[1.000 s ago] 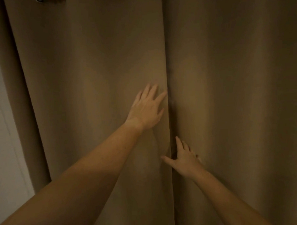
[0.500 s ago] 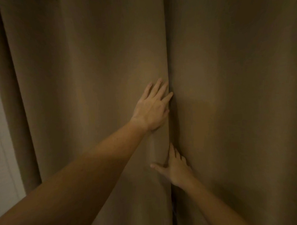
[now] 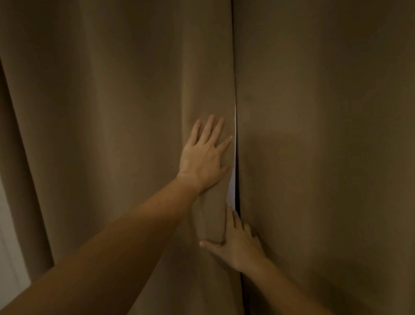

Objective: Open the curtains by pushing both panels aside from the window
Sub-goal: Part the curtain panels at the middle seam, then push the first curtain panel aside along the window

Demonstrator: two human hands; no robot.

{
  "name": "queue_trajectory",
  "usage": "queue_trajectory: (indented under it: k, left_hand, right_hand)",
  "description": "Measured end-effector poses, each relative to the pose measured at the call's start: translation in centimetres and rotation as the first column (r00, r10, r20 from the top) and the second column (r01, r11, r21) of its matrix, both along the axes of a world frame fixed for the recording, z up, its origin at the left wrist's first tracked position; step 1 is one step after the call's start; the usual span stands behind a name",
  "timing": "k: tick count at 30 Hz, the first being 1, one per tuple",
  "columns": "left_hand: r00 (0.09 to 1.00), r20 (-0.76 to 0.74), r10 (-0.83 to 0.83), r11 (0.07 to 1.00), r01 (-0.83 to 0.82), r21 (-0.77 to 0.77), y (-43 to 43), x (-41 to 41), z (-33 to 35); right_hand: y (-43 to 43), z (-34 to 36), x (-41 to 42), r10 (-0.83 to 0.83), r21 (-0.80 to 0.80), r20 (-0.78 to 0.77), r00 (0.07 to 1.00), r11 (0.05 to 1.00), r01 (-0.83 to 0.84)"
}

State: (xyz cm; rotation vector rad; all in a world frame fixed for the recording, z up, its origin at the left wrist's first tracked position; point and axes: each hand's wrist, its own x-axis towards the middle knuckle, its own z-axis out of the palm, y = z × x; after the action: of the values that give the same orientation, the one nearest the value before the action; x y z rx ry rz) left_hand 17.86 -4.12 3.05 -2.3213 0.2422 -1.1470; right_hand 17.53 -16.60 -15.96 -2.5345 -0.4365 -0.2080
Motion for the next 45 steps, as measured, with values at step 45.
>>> queue_trajectory:
  k: [45]
  left_hand:
    - [0.96, 0.154, 0.233, 0.972, -0.228, -0.052, 36.7, -4.6, 1.1]
  right_hand:
    - [37.6, 2.5, -0.7, 0.411, -0.031, 0.057, 0.91, 0.912, -0.41]
